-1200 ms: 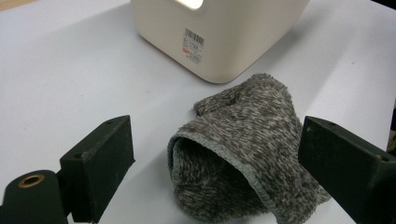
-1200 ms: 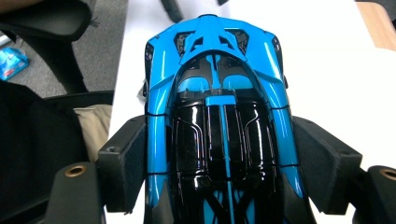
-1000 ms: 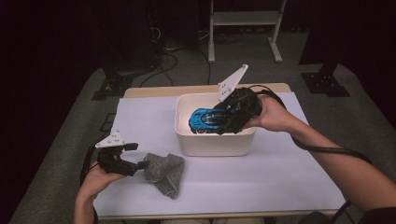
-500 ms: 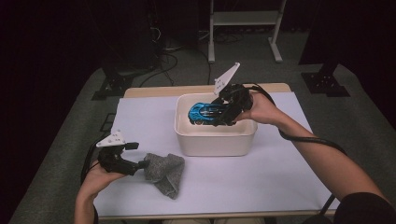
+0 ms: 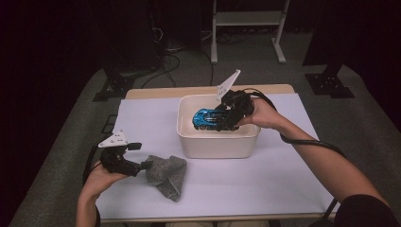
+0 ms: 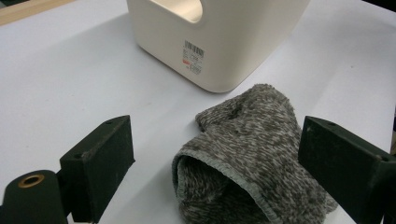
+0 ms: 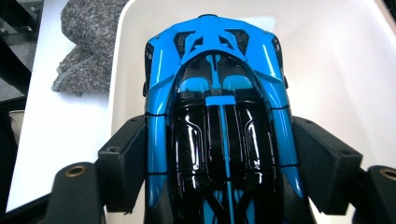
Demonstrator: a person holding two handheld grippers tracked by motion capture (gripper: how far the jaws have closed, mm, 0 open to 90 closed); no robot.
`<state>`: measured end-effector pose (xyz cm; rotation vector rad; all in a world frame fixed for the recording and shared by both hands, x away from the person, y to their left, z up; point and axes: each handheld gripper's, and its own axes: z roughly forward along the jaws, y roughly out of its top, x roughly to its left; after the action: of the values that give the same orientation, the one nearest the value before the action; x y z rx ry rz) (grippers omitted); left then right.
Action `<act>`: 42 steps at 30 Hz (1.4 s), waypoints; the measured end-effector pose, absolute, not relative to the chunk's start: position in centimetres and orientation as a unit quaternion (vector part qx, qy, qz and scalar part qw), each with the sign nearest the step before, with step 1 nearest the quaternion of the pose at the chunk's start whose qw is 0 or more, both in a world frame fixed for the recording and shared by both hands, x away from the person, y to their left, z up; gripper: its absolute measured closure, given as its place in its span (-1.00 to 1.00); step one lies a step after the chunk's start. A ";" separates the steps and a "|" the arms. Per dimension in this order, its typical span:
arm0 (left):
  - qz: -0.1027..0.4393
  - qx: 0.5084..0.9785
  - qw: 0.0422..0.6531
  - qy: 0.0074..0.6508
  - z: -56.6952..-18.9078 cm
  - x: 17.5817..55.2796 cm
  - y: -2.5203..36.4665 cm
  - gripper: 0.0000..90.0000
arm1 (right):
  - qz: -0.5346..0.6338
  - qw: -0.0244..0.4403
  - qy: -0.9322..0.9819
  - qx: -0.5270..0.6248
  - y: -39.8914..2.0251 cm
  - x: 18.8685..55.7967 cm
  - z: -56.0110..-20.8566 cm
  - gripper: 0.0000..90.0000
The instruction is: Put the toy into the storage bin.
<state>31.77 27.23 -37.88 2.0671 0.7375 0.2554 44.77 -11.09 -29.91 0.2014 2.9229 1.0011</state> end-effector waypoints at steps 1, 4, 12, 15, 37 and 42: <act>0.103 0.835 0.450 0.299 -37.9 31.8 27.2 -0.79 | 0.323 0.021 0.944 0.065 -11.1 44.9 -30.1 -0.45; 0.101 0.836 0.449 0.298 -37.9 31.8 27.2 -0.79 | 0.323 0.017 0.944 0.066 -11.0 45.0 -30.5 -0.45; 0.101 0.834 0.452 0.299 -37.8 31.8 27.3 -0.79 | 0.318 0.006 0.946 0.062 -10.3 45.4 -31.2 -0.45; 0.101 0.835 0.450 0.298 -37.9 31.8 27.3 -0.79 | 0.315 0.004 0.947 0.061 -10.1 45.8 -31.4 -0.45; 0.104 0.827 0.460 0.305 -37.8 31.7 28.1 -0.79 | 0.278 -0.027 0.959 0.044 -7.4 47.0 -34.1 -0.45; 0.103 0.826 0.462 0.306 -37.8 31.7 28.2 -0.79 | 0.269 -0.028 0.962 0.043 -7.1 47.1 -34.4 -0.45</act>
<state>31.75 28.24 -37.82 2.0315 0.7531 0.2542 47.15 -7.09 -34.39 0.1373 3.0763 0.8604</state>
